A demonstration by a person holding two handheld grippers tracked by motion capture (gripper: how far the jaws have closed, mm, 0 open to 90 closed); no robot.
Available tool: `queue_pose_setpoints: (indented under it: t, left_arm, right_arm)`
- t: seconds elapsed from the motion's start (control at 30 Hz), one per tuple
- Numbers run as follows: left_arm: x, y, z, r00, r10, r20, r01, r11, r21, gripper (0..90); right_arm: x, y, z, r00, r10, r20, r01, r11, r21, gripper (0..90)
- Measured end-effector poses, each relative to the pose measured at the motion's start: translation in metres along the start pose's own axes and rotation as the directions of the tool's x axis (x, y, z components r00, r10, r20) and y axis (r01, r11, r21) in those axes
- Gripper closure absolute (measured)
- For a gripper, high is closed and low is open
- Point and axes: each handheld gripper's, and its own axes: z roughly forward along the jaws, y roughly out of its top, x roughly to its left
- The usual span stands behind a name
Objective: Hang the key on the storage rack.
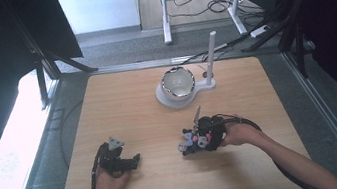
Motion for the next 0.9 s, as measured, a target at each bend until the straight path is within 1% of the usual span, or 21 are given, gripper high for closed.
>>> queue_pose_setpoints:
  t: [0.13,0.17,0.23,0.27,0.3,0.37,0.4,0.5,0.53,0.63,0.67,0.7,0.73,0.8,0.9]
  left_arm:
    - [0.0,0.0,0.0,1.0,0.003,0.0,-0.003,1.0,0.0,4.1]
    - [0.0,0.0,0.0,1.0,0.003,0.0,-0.003,1.0,0.0,4.1]
    - [0.0,0.0,0.0,1.0,0.003,0.0,-0.003,1.0,0.0,4.1]
    - [0.0,0.0,0.0,1.0,0.003,0.0,-0.003,1.0,0.0,4.1]
    - [0.0,0.0,0.0,1.0,0.003,0.0,-0.003,1.0,0.0,4.1]
    - [0.0,0.0,0.0,1.0,0.003,0.0,-0.003,1.0,0.0,4.1]
    - [0.0,0.0,0.0,1.0,0.003,0.0,-0.003,1.0,0.0,4.1]
    - [0.0,0.0,0.0,1.0,0.003,0.0,-0.003,1.0,0.0,4.1]
    - [0.0,0.0,0.0,1.0,0.003,0.0,-0.003,1.0,0.0,4.1]
    - [0.0,0.0,0.0,1.0,0.003,0.0,-0.003,1.0,0.0,4.1]
    - [0.0,0.0,0.0,1.0,0.003,0.0,-0.003,1.0,0.0,4.1]
    - [0.0,0.0,0.0,1.0,0.003,0.0,-0.003,1.0,0.0,4.1]
    - [0.0,0.0,0.0,1.0,0.003,0.0,-0.003,1.0,0.0,4.1]
    - [0.0,0.0,0.0,1.0,0.002,0.0,-0.002,1.0,0.0,4.1]
    - [0.0,0.0,0.0,1.0,0.003,0.0,-0.003,1.0,0.0,4.1]
  right_arm:
    - [-0.003,-0.004,-0.008,0.9998,0.02,0.0,-0.02,1.0,-0.019,42.9]
    - [-0.005,-0.005,-0.01,0.9998,0.019,-0.001,-0.019,1.0,-0.024,42.9]
    - [-0.006,-0.007,-0.013,0.9995,0.032,-0.002,-0.032,0.999,-0.024,42.9]
    - [-0.007,-0.008,-0.015,0.9995,0.031,0.002,-0.031,0.999,-0.028,42.9]
    - [-0.008,-0.009,-0.017,0.9991,0.043,-0.002,-0.043,0.999,-0.029,42.9]
    - [-0.01,-0.011,-0.02,0.9988,0.048,-0.002,-0.048,0.998,-0.033,42.9]
    - [-0.012,-0.013,-0.023,0.998,0.064,-0.003,-0.064,0.997,-0.038,42.9]
    - [-0.015,-0.015,-0.027,0.9976,0.069,-0.003,-0.069,0.997,-0.044,42.9]
    - [-0.015,-0.016,-0.028,0.9967,0.081,-0.004,-0.081,0.996,-0.047,42.9]
    - [-0.02,-0.02,-0.033,0.9966,0.083,-0.003,-0.083,0.995,-0.051,42.8]
    - [-0.02,-0.02,-0.035,0.9954,0.096,-0.005,-0.096,0.994,-0.05,42.9]
    - [-0.022,-0.022,-0.037,0.9954,0.096,0.0,-0.096,0.994,-0.05,42.8]
    - [-0.023,-0.023,-0.038,0.9944,0.106,0.001,-0.105,0.993,-0.049,42.9]
    - [-0.026,-0.025,-0.041,0.9945,0.105,0.005,-0.105,0.993,-0.051,42.9]
    - [-0.029,-0.027,-0.047,0.9929,0.119,0.009,-0.118,0.992,-0.05,42.9]
